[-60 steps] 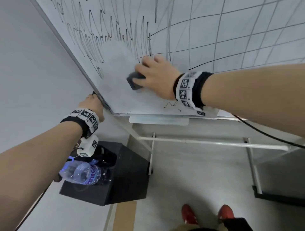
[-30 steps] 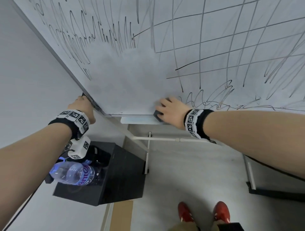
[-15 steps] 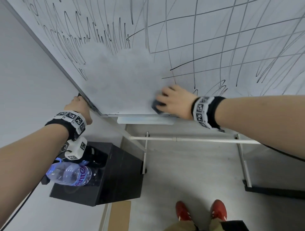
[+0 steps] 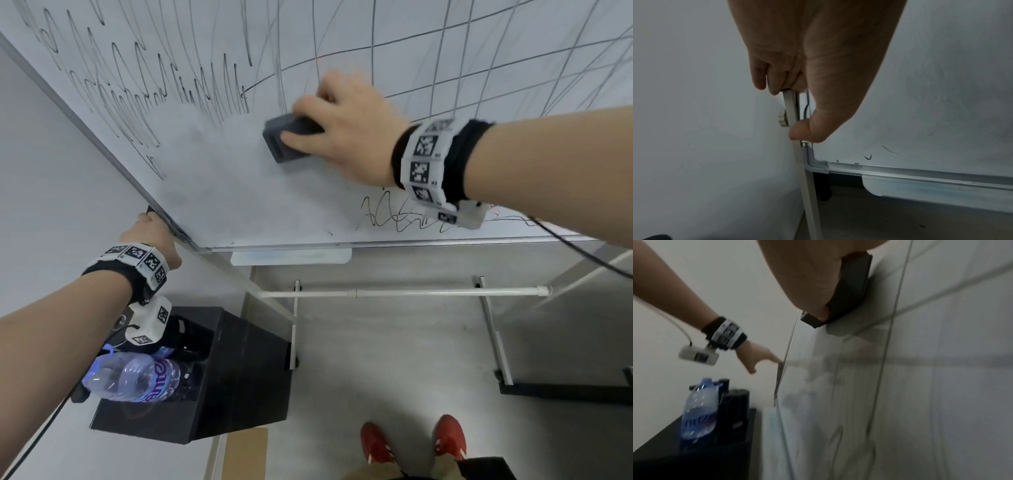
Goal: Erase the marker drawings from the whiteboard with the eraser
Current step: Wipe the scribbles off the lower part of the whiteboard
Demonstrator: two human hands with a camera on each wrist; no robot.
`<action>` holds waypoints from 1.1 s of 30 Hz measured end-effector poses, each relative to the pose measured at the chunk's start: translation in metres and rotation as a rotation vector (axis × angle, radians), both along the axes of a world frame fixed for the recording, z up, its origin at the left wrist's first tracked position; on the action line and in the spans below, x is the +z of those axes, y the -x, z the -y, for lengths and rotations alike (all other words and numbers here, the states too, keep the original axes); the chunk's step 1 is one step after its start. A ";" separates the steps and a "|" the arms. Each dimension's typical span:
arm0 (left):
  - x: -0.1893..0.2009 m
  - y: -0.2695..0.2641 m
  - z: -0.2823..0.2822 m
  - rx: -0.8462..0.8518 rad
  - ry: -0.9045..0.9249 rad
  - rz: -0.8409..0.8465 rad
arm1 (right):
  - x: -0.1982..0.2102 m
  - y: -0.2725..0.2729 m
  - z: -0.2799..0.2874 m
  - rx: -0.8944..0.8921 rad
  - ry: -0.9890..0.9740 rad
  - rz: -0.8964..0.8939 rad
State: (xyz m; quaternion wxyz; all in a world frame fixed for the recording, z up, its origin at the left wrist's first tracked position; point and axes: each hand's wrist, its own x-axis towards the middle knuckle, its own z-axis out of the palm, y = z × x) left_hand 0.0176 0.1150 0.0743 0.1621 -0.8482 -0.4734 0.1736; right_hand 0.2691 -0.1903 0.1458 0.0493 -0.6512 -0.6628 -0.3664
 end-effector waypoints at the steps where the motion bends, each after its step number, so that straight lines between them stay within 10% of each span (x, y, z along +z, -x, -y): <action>1: 0.000 0.000 -0.001 -0.001 -0.003 0.001 | -0.014 0.001 0.008 0.007 0.047 0.006; 8: -0.001 0.003 -0.009 -0.004 0.001 0.016 | -0.119 -0.002 0.087 -0.123 0.635 0.088; 18: -0.003 0.001 -0.010 0.008 0.022 0.057 | 0.005 -0.021 0.046 -0.104 -0.054 -0.076; 26: -0.004 0.004 -0.012 0.000 0.022 0.059 | -0.112 -0.009 0.105 -0.158 0.562 0.092; 33: -0.001 0.000 -0.006 0.008 0.020 0.052 | -0.081 0.004 0.059 -0.115 0.405 0.005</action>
